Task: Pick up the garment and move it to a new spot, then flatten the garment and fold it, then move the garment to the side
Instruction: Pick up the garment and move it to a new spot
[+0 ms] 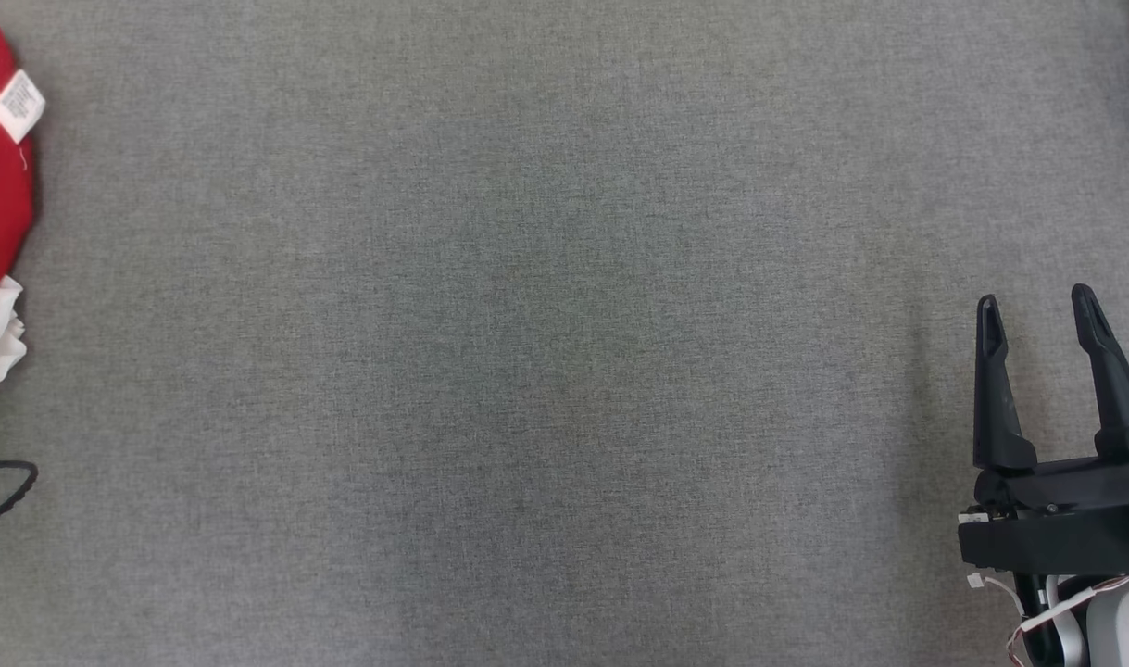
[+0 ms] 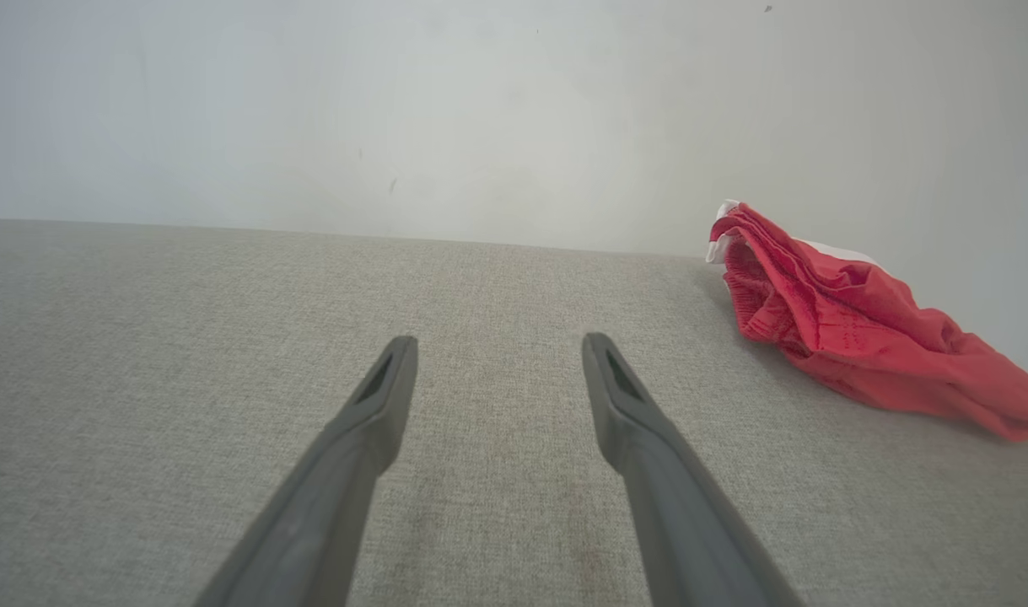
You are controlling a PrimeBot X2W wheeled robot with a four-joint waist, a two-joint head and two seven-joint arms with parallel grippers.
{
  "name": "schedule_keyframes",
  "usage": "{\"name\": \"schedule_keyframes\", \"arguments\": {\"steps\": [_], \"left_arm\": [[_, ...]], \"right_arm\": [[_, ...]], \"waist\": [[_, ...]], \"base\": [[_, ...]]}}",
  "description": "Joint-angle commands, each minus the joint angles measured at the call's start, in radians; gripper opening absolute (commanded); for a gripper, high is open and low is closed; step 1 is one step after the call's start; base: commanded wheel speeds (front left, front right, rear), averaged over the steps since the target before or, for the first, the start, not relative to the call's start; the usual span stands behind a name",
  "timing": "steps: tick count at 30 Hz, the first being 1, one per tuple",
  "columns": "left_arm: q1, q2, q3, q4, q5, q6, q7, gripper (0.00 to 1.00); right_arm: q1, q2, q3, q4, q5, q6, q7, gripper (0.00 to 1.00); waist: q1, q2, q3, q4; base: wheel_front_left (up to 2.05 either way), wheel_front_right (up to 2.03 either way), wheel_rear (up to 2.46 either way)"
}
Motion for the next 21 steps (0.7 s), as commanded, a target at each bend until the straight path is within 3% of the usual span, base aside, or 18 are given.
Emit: {"name": "schedule_keyframes", "arguments": {"steps": [1,2,7,13,21], "left_arm": [[0.024,-0.018,0.003,0.012,-0.011,0.008,0.005,0.28],[0.026,-0.016,0.005,0.005,-0.010,0.011,-0.005,0.00],[0.015,-0.010,0.023,-0.025,-0.009,0.028,-0.143,0.00],[-0.061,-0.024,0.031,-0.058,-0.022,-0.009,-0.323,0.00],[-0.172,-0.054,-0.030,-0.143,-0.008,-0.057,-0.447,0.00]], "right_arm": [[0.003,0.004,0.000,-0.007,-0.003,-0.003,0.007,1.00],[0.001,0.004,0.001,-0.008,-0.004,-0.003,0.006,1.00],[-0.004,-0.003,0.000,-0.010,0.000,-0.003,0.014,1.00],[0.003,0.003,0.001,-0.003,0.002,-0.003,0.013,1.00],[0.003,0.018,0.023,0.029,0.017,-0.003,-0.002,1.00]], "waist": [[0.0001,-0.0001,0.000,0.003],[0.0001,-0.0001,0.000,0.003],[0.0001,-0.0001,-0.003,0.008],[0.0001,-0.0001,-0.037,0.020],[0.0001,-0.0001,-0.098,0.005]], "base": [[0.00,0.00,0.00],[0.00,0.00,0.00],[0.00,0.00,0.00],[0.00,0.00,0.00],[0.00,0.00,0.00]]}}
